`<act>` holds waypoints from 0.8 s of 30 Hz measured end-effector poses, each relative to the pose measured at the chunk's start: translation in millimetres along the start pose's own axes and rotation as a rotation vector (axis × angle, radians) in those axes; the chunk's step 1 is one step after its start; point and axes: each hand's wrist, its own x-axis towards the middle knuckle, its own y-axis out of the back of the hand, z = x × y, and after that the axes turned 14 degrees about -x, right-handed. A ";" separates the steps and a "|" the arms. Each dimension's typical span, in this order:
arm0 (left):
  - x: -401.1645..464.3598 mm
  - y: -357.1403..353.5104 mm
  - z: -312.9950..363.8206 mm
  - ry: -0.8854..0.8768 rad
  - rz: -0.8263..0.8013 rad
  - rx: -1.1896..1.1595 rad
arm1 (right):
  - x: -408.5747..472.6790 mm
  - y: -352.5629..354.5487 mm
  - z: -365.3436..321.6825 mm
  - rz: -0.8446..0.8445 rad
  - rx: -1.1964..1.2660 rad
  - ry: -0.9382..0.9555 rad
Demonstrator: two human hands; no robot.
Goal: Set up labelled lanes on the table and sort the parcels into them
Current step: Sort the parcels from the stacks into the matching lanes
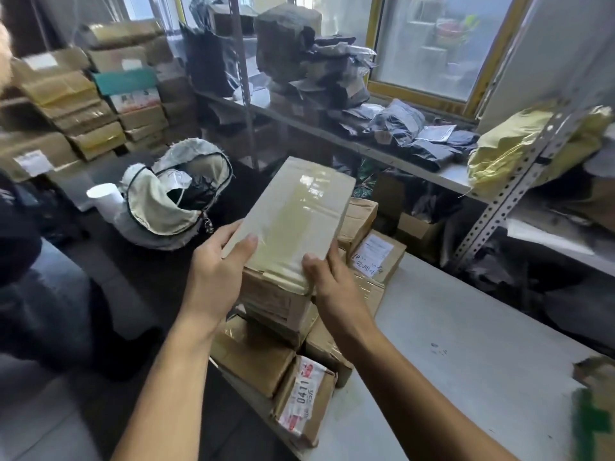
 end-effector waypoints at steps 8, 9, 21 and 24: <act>-50.3 -75.5 7.1 -0.116 -0.050 0.162 | -35.8 71.8 0.5 0.164 0.044 -0.054; -59.9 -89.6 2.8 -0.121 -0.066 0.190 | -43.3 81.9 4.9 0.188 0.049 -0.091; -184.0 -237.2 -48.2 -0.313 -0.492 0.530 | -156.8 201.4 56.9 0.465 0.117 -0.546; -212.4 -260.8 -61.0 -0.320 -0.596 0.533 | -188.7 229.6 77.1 0.405 0.076 -0.634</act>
